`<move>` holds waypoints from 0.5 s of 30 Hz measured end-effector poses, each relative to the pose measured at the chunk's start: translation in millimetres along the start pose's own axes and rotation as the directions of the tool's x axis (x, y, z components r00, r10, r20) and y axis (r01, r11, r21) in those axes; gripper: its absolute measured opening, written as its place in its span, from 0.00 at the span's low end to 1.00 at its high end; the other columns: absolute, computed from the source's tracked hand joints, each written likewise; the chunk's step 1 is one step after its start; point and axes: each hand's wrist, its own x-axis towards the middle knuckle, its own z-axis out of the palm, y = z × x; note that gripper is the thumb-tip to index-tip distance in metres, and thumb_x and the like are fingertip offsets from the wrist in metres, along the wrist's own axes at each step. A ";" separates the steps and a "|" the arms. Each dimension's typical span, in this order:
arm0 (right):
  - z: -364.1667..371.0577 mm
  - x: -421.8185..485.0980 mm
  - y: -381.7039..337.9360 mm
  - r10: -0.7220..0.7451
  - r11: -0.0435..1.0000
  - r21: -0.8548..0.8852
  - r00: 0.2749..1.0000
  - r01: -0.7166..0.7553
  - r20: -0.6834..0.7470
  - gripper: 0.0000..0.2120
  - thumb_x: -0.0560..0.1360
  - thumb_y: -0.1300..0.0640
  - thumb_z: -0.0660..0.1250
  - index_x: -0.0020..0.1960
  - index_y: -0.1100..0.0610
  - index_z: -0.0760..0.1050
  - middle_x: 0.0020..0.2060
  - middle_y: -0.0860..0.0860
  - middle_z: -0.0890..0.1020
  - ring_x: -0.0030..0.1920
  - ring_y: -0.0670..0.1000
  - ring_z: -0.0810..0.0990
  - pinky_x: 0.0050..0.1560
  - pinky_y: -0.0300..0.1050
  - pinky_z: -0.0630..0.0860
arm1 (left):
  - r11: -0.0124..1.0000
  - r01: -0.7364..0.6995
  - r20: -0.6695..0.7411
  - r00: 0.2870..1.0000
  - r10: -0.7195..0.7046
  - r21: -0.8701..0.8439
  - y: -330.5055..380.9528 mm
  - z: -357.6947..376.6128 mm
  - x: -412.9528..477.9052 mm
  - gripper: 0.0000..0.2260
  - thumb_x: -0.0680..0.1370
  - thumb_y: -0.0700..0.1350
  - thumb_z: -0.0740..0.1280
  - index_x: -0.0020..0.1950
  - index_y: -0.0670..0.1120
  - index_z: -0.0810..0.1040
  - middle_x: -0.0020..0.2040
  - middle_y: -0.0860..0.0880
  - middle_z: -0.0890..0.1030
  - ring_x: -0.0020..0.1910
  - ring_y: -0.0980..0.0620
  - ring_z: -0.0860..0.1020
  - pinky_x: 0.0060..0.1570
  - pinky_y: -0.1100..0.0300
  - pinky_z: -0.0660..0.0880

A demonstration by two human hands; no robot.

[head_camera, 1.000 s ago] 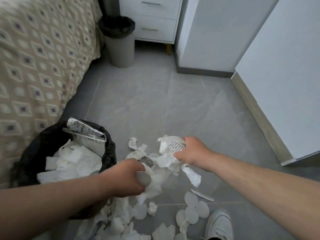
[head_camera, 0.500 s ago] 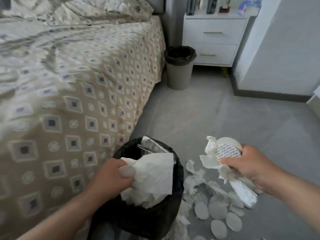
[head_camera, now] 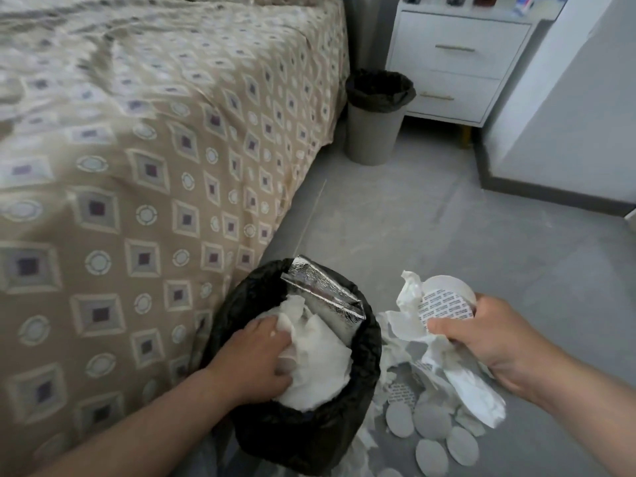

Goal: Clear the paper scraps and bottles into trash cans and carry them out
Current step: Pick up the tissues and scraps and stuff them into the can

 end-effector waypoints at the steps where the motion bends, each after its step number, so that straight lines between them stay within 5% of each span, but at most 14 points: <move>1: 3.5 -3.1 -4.4 -0.004 1.000 0.003 1.000 0.004 0.026 0.08 0.66 0.62 0.75 0.44 0.59 0.80 0.35 0.57 0.86 0.38 0.60 0.85 0.45 0.62 0.81 | 1.000 -0.020 -0.092 0.996 0.019 -0.010 -1.4 -2.3 -5.4 0.29 0.65 0.65 0.59 0.64 0.55 0.70 0.71 0.47 0.65 0.69 0.45 0.64 0.65 0.53 0.66; 6: 27.1 -14.7 -20.4 -0.049 0.999 0.017 0.993 0.047 0.111 0.06 0.67 0.64 0.74 0.42 0.61 0.79 0.29 0.53 0.84 0.28 0.49 0.81 0.32 0.46 0.78 | 0.980 -0.050 -0.284 0.959 -0.007 -0.193 -14.3 -11.1 -29.6 0.40 0.62 0.72 0.60 0.72 0.59 0.65 0.77 0.47 0.57 0.75 0.46 0.58 0.70 0.54 0.56; 12: 81.8 -12.7 -37.0 -0.081 0.996 -0.019 0.953 0.091 0.293 0.06 0.68 0.65 0.72 0.36 0.57 0.76 0.22 0.48 0.77 0.21 0.45 0.74 0.24 0.37 0.70 | 0.933 0.120 -0.169 0.968 -0.186 -0.341 -27.4 -0.3 -46.8 0.50 0.59 0.75 0.52 0.75 0.57 0.39 0.74 0.55 0.32 0.72 0.58 0.33 0.72 0.59 0.40; 15: 123.5 1.9 -44.1 -0.135 0.987 -0.040 0.937 0.156 0.322 0.07 0.67 0.64 0.72 0.37 0.53 0.77 0.30 0.47 0.81 0.30 0.45 0.78 0.33 0.42 0.76 | 0.915 0.114 -0.145 0.972 -0.183 -0.388 -33.8 4.4 -47.7 0.51 0.60 0.77 0.51 0.74 0.55 0.34 0.73 0.56 0.30 0.71 0.59 0.30 0.70 0.62 0.39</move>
